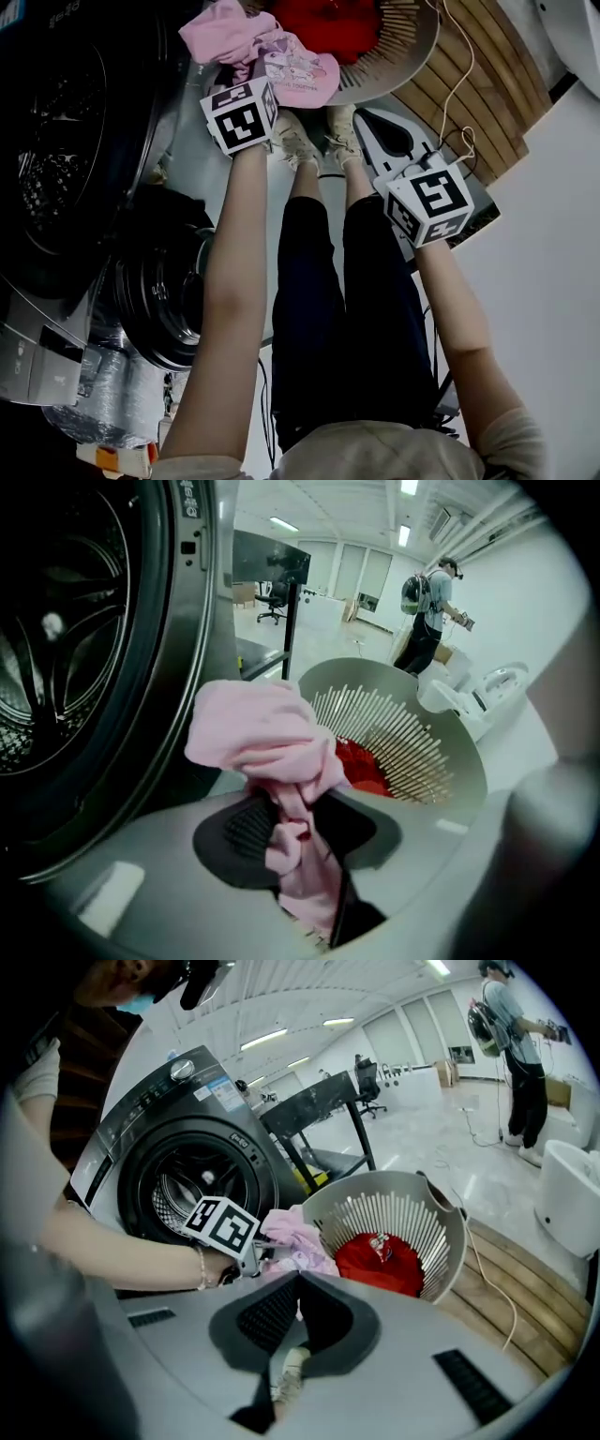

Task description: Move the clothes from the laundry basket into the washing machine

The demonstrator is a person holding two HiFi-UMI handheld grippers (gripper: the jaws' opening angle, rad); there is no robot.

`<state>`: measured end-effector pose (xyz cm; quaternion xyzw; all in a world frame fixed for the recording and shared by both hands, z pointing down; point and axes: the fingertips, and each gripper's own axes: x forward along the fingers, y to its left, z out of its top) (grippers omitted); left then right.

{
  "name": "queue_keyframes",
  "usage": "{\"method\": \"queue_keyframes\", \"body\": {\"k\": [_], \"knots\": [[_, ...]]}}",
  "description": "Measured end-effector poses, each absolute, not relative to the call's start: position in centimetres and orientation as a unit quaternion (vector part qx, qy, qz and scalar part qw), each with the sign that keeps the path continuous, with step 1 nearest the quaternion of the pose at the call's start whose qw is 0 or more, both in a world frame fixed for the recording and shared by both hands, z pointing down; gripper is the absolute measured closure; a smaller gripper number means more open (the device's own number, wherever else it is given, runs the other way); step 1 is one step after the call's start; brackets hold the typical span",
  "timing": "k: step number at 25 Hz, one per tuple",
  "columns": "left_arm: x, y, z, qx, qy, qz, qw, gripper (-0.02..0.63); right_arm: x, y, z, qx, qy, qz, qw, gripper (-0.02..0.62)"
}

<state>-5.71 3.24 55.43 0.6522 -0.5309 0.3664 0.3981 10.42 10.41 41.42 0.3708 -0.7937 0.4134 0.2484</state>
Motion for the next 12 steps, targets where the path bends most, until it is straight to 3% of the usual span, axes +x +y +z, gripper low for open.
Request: {"method": "queue_keyframes", "body": {"k": [2,4,12], "knots": [[-5.9,3.6,54.2,0.654,-0.540,0.355,0.393,0.512,10.5,9.7,41.4,0.376,-0.794,0.410,0.245,0.586],[-5.8,4.0,52.8,0.662,-0.539,0.341,0.392,0.535,10.3,9.1,41.3,0.376,-0.796,0.405,0.246,0.586],[-7.7,6.9,41.8,0.687,-0.562,0.278,0.367,0.548,7.2,8.8,41.9,0.304,-0.813,0.417,0.270,0.584]]}}
